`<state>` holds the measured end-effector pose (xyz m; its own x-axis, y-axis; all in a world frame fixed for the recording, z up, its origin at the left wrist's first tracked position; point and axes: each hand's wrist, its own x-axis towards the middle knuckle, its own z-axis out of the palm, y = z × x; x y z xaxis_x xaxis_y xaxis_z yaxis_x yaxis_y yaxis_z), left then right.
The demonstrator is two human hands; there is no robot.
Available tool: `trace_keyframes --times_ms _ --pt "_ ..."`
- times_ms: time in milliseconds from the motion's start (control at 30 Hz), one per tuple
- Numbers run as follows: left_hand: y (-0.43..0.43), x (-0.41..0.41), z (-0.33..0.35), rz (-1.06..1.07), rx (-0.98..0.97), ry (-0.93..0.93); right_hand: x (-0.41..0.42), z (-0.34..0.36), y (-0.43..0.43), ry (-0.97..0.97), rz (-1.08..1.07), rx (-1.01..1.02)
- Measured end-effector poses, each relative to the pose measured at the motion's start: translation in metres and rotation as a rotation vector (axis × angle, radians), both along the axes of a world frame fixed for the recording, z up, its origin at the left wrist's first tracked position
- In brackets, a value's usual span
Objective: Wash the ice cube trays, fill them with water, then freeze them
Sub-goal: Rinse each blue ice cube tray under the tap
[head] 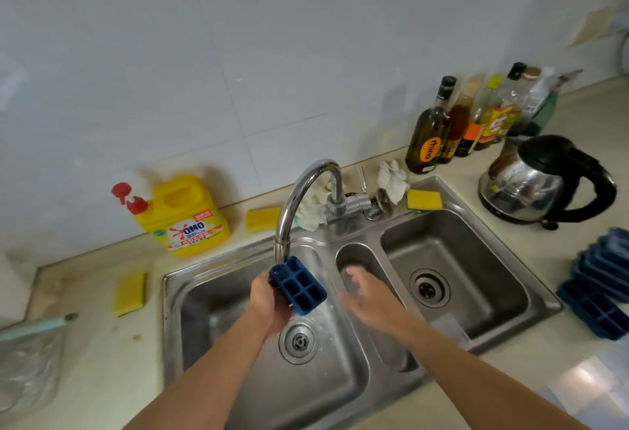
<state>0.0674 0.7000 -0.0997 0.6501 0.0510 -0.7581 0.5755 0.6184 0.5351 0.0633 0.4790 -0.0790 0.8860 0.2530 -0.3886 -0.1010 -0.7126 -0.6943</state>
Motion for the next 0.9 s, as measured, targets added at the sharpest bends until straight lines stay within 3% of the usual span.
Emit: trace_keyframes --times_ms 167,233,500,700,900 --pt "0.006 -0.003 0.001 -0.027 -0.07 -0.118 -0.001 0.002 0.061 0.555 -0.326 0.582" --pt "0.015 -0.003 -0.001 -0.059 -0.04 -0.137 0.003 0.002 0.07 0.564 -0.402 0.657" --pt "0.058 0.004 0.005 -0.283 0.096 -0.168 0.037 0.003 0.086 0.328 -0.487 0.571" --pt "0.048 -0.004 0.002 -0.402 0.312 -0.156 0.038 -0.017 0.113 0.466 -0.671 0.605" --pt "0.074 -0.002 0.004 -0.24 0.466 -0.133 0.034 -0.023 0.126 0.562 -0.522 0.609"
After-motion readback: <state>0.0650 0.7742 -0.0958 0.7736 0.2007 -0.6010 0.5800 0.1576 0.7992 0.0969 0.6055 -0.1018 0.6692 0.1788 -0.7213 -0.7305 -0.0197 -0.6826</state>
